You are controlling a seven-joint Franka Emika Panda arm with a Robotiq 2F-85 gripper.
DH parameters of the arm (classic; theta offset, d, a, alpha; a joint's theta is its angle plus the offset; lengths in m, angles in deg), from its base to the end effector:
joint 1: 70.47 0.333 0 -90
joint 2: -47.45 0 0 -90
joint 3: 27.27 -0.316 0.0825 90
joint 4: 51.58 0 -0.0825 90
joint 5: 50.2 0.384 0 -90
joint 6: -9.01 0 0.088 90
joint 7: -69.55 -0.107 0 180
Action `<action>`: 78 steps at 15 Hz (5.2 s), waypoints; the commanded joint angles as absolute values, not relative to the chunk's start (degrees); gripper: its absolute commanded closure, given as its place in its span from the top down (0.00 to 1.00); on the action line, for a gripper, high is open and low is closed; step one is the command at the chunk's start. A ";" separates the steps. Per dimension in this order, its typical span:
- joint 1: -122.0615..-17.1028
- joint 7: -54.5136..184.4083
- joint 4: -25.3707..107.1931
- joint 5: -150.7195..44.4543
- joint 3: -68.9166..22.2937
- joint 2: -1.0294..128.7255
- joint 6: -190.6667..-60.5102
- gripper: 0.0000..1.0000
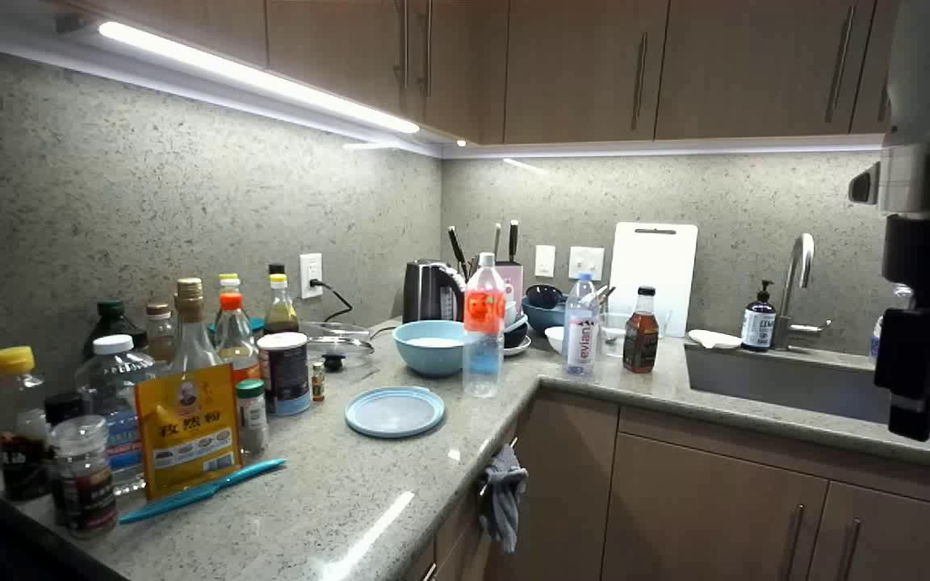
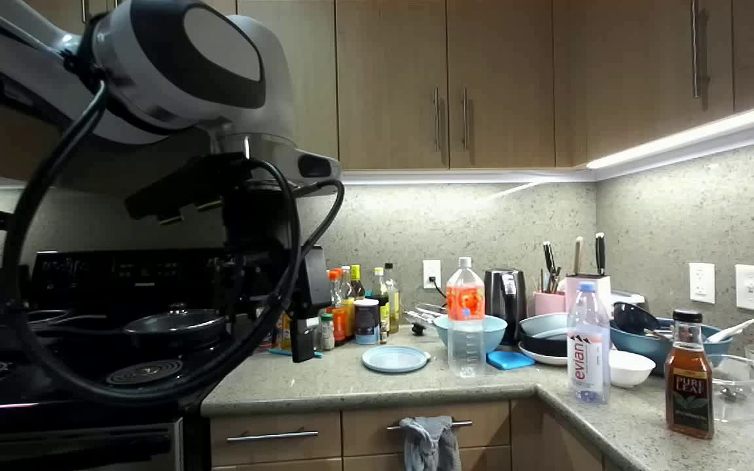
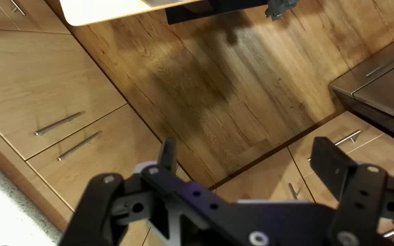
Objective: Put the towel on the counter
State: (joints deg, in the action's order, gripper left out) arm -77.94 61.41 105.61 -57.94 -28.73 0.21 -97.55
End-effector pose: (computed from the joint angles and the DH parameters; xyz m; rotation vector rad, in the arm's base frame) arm 0.2921 -0.0416 0.4434 2.9755 -0.3185 -0.0862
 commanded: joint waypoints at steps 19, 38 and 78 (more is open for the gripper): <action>-73.68 86.73 103.15 -56.55 -14.79 21.31 -104.35 1.00; -72.61 92.13 100.57 -54.93 -16.27 35.36 -124.99 1.00; -84.17 143.37 73.58 -15.04 -31.25 76.36 -141.96 1.00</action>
State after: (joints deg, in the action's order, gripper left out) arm -82.93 144.57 73.40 -13.92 -29.71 76.09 -139.96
